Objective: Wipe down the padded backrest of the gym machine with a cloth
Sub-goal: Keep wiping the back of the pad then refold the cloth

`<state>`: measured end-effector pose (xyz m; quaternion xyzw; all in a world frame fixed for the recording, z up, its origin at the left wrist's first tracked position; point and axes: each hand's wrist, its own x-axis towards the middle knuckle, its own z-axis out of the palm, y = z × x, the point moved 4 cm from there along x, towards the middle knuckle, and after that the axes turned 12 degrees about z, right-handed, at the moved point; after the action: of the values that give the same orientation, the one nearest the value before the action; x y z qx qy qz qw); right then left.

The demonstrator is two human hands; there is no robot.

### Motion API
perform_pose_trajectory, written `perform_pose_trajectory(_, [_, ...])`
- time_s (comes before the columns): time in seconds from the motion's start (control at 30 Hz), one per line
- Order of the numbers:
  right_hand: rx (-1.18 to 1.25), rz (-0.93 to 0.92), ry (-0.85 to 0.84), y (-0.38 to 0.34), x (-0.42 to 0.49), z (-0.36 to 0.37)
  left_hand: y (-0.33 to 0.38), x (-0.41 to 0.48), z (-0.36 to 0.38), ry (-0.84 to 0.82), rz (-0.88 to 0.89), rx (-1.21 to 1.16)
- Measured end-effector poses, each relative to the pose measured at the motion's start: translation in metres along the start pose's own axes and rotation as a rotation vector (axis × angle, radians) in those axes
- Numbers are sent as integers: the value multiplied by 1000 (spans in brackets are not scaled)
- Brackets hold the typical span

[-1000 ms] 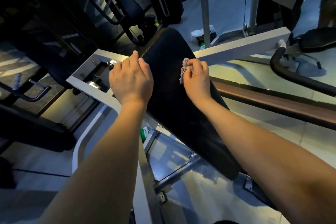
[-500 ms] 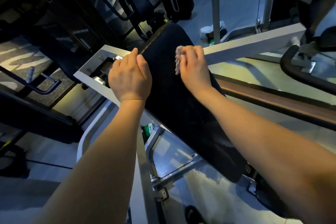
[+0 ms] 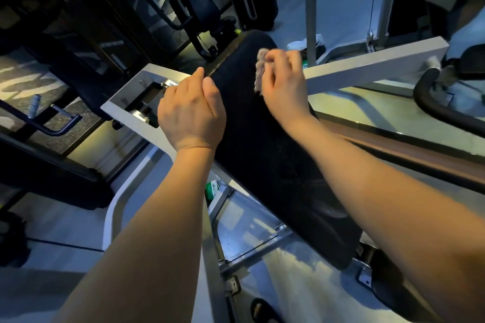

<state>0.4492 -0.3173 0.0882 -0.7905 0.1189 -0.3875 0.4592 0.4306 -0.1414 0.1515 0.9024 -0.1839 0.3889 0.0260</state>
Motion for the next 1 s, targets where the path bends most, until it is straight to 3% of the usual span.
perform_pose_trajectory(0.07, [61, 162, 85, -1, 3, 4, 0, 0, 1, 2, 4, -4])
perform_pose_trajectory(0.13, [112, 183, 61, -9, -22, 7, 1, 0, 1, -3, 17, -4])
perform_pose_trajectory(0.27, [148, -190, -186, -24, -81, 2, 2, 1, 0, -15, 22, -2])
perform_pose_trajectory(0.37, [4, -300, -191, -18, -47, 3, 1, 0, 0, -13, 19, -19])
perform_pose_trajectory(0.53, [70, 136, 57, -1, 6, 7, 0, 0, 1, -32, -2, -19])
perform_pose_trajectory(0.6, [115, 190, 66, -9, -11, 10, 0, 0, 2, -35, -1, -16])
perform_pose_trajectory(0.73, [117, -173, -138, -29, -45, 11, 1, 0, 2, -33, -3, -7])
perform_pose_trajectory(0.8, [43, -230, -162, -25, -16, 9, 1, 0, 0, -33, -1, -17])
perform_pose_trajectory(1.0, [35, 418, -43, 34, 52, 6, 1, 0, -1, -43, -4, -47])
